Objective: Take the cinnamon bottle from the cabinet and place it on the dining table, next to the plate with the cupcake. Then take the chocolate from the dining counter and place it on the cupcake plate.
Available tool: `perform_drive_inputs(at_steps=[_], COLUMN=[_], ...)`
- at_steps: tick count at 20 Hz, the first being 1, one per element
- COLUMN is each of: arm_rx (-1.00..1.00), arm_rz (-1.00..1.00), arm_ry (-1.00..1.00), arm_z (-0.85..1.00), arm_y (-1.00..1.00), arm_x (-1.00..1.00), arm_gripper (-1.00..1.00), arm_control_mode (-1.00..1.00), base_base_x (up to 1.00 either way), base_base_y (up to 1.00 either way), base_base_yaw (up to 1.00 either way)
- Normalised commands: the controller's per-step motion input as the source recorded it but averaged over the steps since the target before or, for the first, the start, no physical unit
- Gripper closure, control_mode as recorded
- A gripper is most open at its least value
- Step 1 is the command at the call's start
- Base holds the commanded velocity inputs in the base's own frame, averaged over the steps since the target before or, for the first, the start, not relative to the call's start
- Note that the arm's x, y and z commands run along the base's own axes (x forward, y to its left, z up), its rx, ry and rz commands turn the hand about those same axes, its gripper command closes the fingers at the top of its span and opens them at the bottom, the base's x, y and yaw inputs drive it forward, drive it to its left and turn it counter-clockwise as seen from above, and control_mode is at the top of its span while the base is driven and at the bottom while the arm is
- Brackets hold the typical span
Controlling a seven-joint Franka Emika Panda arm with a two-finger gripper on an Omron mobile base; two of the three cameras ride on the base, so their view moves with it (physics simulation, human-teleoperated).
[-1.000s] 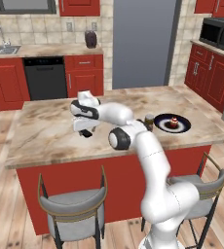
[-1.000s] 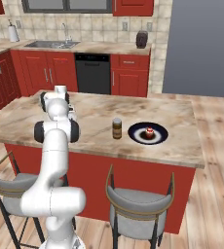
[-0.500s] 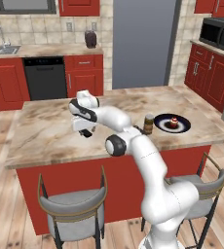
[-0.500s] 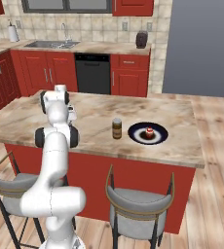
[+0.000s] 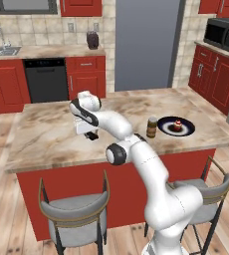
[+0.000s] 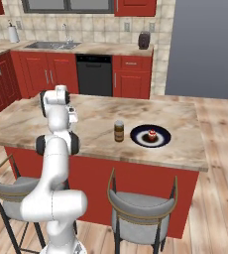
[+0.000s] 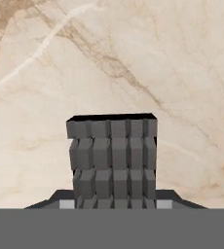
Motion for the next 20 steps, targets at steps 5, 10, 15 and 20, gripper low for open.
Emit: perform_drive_inputs(at_steps=[5, 10, 15, 20], arm_rx=[-0.03, -0.17, -0.29, -0.29], arm_rz=[0.00, 0.00, 0.00, 0.00], arm_ry=[0.00, 0.10, 0.30, 0.43], arm_z=[0.42, 0.43, 0.32, 0.75], arm_y=[-0.27, -0.43, -0.53, -0.44], arm_x=[-0.98, -1.00, -1.00, -1.00], arm_gripper=[1.00, 1.00, 1.00, 1.00], arm_control_mode=[-1.00, -1.00, -1.00, -1.00], base_base_x=[0.00, 0.00, 0.00, 0.00], base_base_y=[0.00, 0.00, 0.00, 0.00], base_base_yaw=[0.00, 0.00, 0.00, 0.00])
